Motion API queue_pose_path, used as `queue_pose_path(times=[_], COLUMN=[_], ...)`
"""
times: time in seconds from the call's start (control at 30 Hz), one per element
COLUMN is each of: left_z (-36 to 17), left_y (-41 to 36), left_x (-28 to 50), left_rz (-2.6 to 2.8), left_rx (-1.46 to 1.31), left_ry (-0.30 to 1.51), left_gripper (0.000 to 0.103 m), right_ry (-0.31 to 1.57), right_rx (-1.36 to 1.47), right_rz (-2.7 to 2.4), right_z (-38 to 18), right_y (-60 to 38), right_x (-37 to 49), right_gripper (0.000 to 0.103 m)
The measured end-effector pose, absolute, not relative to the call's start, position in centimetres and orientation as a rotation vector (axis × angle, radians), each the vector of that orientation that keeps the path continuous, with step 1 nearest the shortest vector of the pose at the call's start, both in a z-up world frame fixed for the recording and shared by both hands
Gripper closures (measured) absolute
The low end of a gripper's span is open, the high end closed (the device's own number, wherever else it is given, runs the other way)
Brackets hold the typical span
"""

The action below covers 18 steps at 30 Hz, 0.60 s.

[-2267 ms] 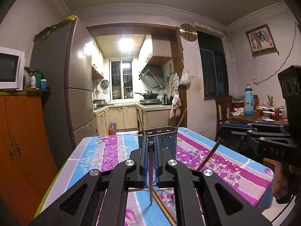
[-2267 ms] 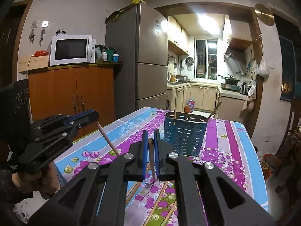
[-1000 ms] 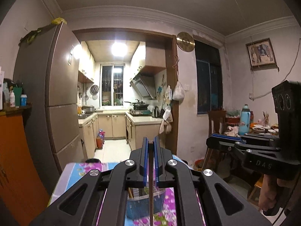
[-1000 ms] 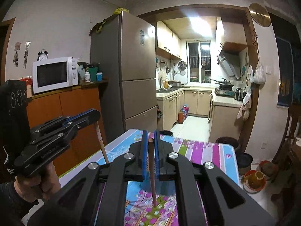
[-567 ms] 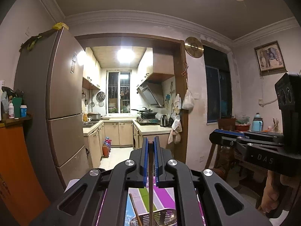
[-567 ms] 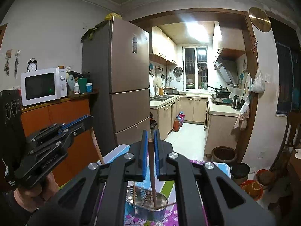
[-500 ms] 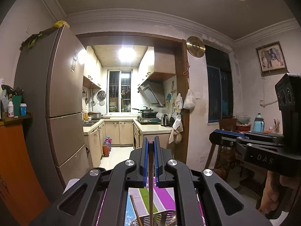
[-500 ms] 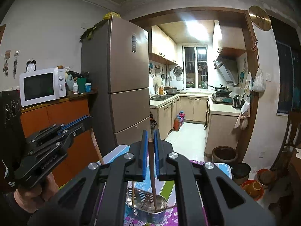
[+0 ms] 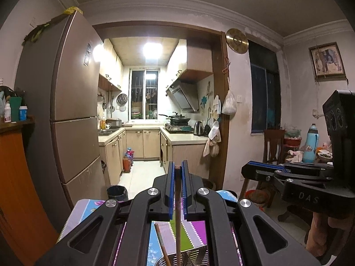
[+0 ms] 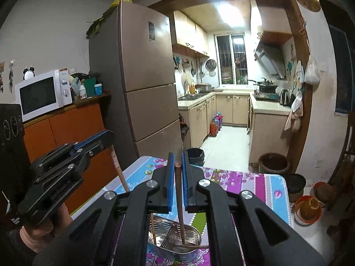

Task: Organize utensils
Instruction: 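Open both tools to drop the chopsticks into the holder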

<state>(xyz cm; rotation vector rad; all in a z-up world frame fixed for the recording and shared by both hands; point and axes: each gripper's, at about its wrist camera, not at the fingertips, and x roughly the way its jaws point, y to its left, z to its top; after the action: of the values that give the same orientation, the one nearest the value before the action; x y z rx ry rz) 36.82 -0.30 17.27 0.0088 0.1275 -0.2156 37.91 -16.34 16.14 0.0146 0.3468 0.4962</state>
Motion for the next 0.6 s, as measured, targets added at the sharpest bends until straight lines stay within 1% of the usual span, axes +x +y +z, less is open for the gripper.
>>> queue_pose_path(times=[0.33, 0.6], left_z=[14.0, 12.9], left_y=[-0.4, 0.4], left_x=[40.4, 42.3], left_rz=[-0.206, -0.175], left_rx=[0.021, 0.007], left_ry=[0.211, 0.238], left_gripper=[0.096, 0.095], right_ry=[0.438, 0.487], right_rx=[0.022, 0.026], right_rz=[0.499, 0.488], right_z=[13.1, 11.7], right_y=[-15.9, -15.9], right_x=[40.6, 42.9], right_gripper=[0.098, 0.097])
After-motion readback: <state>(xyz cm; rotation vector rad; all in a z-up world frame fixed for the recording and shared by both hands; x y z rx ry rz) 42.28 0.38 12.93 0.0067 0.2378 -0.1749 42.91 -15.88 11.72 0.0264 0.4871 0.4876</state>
